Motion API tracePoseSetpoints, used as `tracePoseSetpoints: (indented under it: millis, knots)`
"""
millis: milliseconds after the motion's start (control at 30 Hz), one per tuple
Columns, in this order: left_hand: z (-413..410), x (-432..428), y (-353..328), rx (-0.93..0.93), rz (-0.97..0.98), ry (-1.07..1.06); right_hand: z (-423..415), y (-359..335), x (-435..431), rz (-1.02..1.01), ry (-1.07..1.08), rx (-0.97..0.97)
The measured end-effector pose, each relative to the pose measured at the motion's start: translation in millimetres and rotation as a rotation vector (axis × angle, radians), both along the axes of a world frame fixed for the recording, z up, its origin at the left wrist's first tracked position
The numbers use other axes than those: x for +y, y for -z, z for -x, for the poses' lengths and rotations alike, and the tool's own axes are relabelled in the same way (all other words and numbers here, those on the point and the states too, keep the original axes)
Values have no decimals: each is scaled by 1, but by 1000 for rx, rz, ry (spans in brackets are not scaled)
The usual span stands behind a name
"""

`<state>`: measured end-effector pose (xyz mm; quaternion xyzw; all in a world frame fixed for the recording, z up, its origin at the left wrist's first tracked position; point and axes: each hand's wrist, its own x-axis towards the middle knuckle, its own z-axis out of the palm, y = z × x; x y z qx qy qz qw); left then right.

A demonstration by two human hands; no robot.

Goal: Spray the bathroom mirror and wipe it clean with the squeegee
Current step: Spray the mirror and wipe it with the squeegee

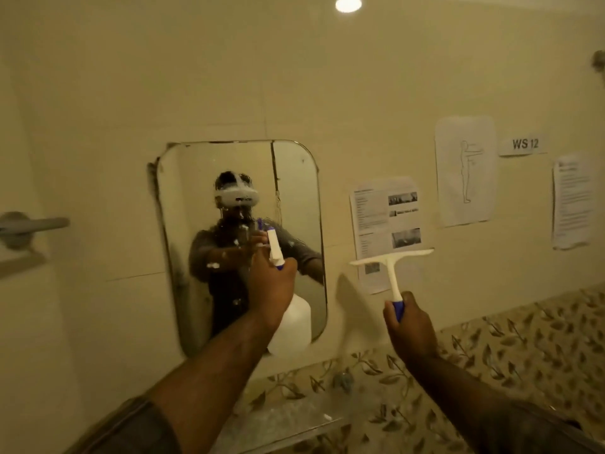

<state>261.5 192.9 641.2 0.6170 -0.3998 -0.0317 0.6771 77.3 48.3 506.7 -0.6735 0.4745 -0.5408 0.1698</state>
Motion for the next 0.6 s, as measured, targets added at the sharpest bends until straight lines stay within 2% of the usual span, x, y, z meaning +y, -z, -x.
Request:
tracePoseSetpoints:
  millis: [200, 300, 467, 600]
  knots:
    - [-35, 17, -45, 14, 51, -20, -76, -85, 28, 188, -356, -179]
    - [-45, 20, -57, -16, 38, -86, -105, -121, 39, 252, -419, -224]
    - [-50, 27, -60, -174, 67, -138, -134, -156, 49, 291, -526, -318]
    - [-58, 29, -55, -106, -67, -99, -144, -178, 53, 320, -564, -376]
